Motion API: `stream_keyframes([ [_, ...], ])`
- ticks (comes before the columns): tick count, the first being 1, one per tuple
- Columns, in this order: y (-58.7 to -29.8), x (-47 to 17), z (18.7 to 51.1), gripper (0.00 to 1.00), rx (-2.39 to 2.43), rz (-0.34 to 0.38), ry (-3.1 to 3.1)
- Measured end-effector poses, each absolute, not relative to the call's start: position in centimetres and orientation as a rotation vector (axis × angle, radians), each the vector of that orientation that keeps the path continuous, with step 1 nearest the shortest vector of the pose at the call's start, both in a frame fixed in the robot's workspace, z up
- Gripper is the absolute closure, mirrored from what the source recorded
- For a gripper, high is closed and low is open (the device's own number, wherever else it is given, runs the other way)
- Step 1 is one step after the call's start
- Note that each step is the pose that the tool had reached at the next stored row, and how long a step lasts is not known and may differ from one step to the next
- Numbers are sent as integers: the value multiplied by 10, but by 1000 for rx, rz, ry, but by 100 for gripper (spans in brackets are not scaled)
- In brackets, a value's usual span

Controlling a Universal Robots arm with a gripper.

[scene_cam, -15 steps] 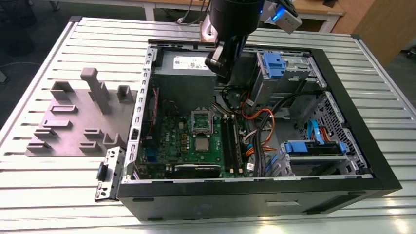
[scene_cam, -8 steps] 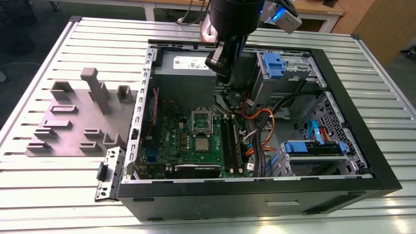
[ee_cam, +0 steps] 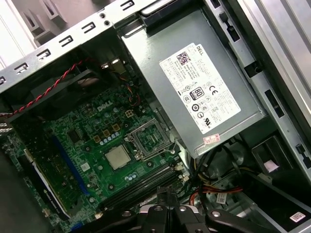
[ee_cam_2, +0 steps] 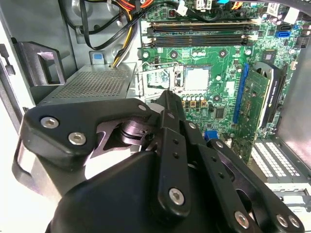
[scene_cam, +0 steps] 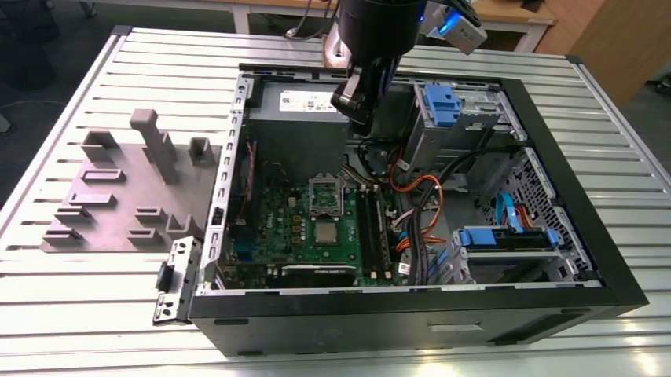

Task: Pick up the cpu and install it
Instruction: 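Close the cpu cover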

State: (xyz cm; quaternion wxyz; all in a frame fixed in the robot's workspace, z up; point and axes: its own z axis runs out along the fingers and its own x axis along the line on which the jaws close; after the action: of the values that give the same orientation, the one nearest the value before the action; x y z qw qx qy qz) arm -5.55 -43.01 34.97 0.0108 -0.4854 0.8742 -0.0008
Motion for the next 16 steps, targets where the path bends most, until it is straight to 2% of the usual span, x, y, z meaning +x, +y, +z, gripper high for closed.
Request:
stream_keyframes([
  [14, -430, -55, 350, 89, -1517, -13, 2731],
  [16, -430, -55, 350, 76, -1517, -14, 2731],
])
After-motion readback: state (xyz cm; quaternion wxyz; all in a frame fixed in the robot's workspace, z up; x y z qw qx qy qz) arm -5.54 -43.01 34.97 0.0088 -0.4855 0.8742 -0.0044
